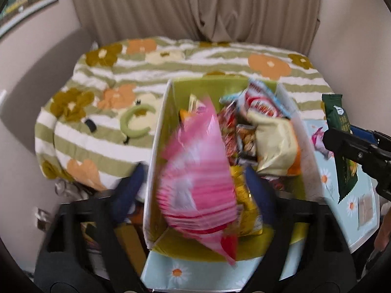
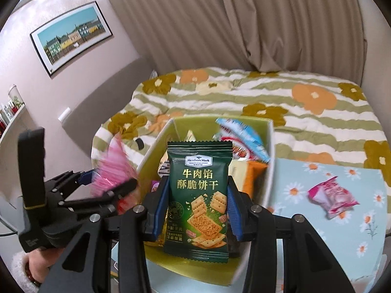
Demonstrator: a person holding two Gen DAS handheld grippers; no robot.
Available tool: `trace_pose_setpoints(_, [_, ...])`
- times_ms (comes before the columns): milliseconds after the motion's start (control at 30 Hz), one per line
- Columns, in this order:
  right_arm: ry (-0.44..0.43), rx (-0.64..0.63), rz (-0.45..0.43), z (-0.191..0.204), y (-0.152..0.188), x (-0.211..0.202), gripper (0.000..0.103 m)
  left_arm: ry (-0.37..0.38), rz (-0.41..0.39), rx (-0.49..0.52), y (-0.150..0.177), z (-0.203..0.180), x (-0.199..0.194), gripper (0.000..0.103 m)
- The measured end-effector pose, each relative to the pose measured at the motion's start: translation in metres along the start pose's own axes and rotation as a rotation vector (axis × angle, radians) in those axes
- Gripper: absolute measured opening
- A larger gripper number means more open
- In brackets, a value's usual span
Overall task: Organize snacks
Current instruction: 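Carry both snacks to the box while the left gripper releases the pink bag inside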
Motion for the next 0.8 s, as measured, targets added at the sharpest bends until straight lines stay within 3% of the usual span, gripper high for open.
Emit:
trace_pose_setpoints(300, [0.008, 0.005, 0.067, 0.003, 0.009, 0.024, 0.040, 0.067, 0.003, -0.062, 0.009, 0.017, -0.011, 0.102])
trace_pose_setpoints(800, [0.019, 0.013, 0.149, 0.008, -0.024, 0.073, 0.043, 0.128, 0.039, -0.046, -0.014, 0.029, 0.002, 0.102])
Point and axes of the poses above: each gripper's, at about its wrist camera, not at the fingertips, and x roughly the way its jaws point, z to its left, y to its underside, the point moved 5 cm from there along x, roughly the way its jaws point, and after that the axes turned 10 degrees about -x, right-handed, at the moved point
